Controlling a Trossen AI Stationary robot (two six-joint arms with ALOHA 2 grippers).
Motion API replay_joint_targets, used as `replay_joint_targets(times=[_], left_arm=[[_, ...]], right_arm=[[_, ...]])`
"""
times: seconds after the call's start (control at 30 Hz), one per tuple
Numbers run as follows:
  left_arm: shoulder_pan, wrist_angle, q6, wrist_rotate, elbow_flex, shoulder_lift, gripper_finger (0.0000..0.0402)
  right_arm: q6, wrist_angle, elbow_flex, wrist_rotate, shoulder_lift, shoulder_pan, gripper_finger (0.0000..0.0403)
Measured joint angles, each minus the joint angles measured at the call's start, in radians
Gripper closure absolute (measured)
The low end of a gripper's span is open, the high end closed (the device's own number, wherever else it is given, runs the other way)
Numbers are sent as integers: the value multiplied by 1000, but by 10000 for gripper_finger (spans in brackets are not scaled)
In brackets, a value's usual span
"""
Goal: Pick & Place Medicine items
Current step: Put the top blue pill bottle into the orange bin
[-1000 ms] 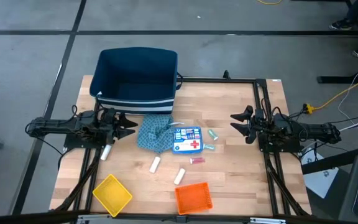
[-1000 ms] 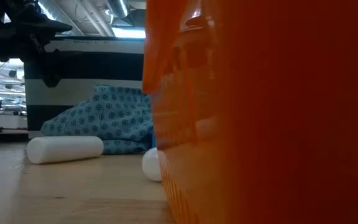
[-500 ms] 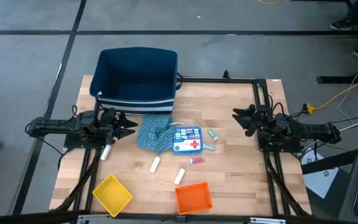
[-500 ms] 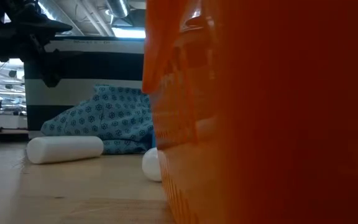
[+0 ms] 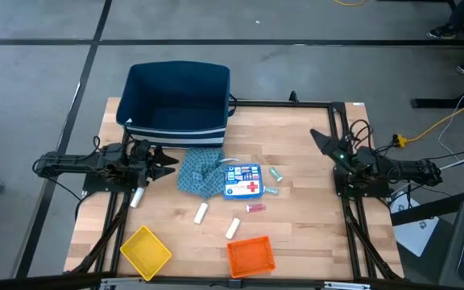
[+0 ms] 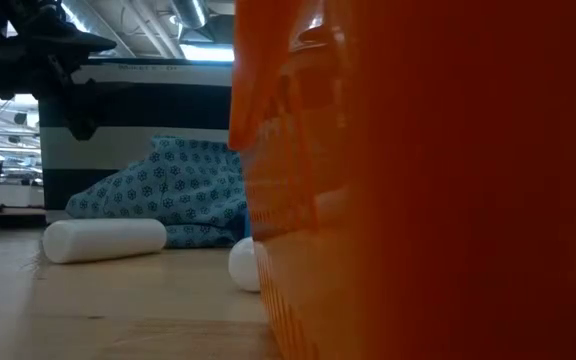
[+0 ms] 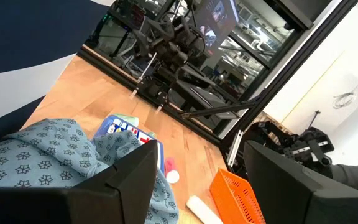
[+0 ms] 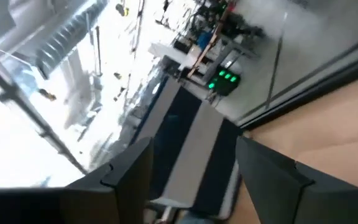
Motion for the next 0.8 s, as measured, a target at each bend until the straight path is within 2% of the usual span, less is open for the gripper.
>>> replay_joint_targets(times=[0.17, 0.3, 0.8], left_arm=[[0, 0, 0, 0, 0, 0, 164], [0, 0, 0, -6, 0, 0, 164], [0, 23, 2, -357, 0, 1, 164]], right_arm=[[16, 17, 0, -80, 0, 0, 170], [58, 16, 0, -102, 0, 0, 170], [101, 13, 0, -94, 1, 0, 170]])
